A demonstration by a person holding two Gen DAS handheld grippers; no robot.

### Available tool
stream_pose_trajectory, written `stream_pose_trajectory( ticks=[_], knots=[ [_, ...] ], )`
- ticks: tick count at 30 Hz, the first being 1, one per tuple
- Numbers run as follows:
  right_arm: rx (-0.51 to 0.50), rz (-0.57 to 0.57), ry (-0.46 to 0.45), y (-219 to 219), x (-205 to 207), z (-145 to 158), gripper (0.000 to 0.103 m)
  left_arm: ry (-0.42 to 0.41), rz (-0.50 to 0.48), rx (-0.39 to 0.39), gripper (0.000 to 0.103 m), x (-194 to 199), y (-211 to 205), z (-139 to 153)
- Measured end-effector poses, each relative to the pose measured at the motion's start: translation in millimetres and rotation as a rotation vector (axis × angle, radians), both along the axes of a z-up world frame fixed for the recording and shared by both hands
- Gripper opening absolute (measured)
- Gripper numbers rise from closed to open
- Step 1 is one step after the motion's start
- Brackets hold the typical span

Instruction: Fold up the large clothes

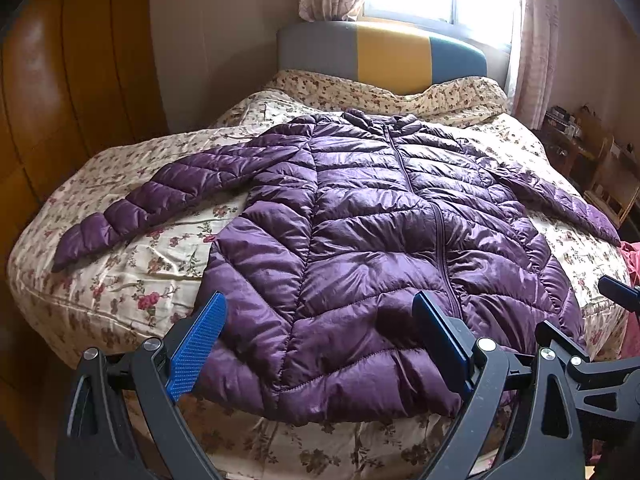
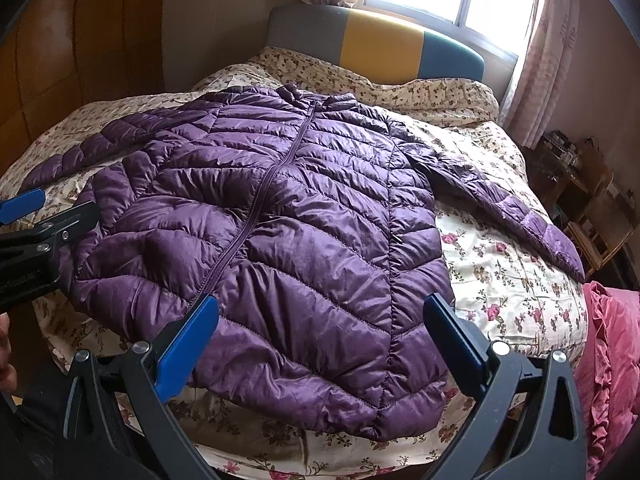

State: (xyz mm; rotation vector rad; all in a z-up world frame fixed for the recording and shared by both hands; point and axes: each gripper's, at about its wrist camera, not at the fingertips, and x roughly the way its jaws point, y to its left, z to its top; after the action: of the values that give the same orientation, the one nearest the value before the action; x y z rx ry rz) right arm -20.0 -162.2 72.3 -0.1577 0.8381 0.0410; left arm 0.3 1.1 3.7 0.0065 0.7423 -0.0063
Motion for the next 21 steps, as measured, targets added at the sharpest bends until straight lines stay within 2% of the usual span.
stream_pose_trajectory(
  ticks=[21],
  knots=[
    [0.038,-0.027,-0.024,-8.4,0.2,6.2,0.101,-0.007,0.01,0.004,0.093,-0.6,2.2,3.8]
  ],
)
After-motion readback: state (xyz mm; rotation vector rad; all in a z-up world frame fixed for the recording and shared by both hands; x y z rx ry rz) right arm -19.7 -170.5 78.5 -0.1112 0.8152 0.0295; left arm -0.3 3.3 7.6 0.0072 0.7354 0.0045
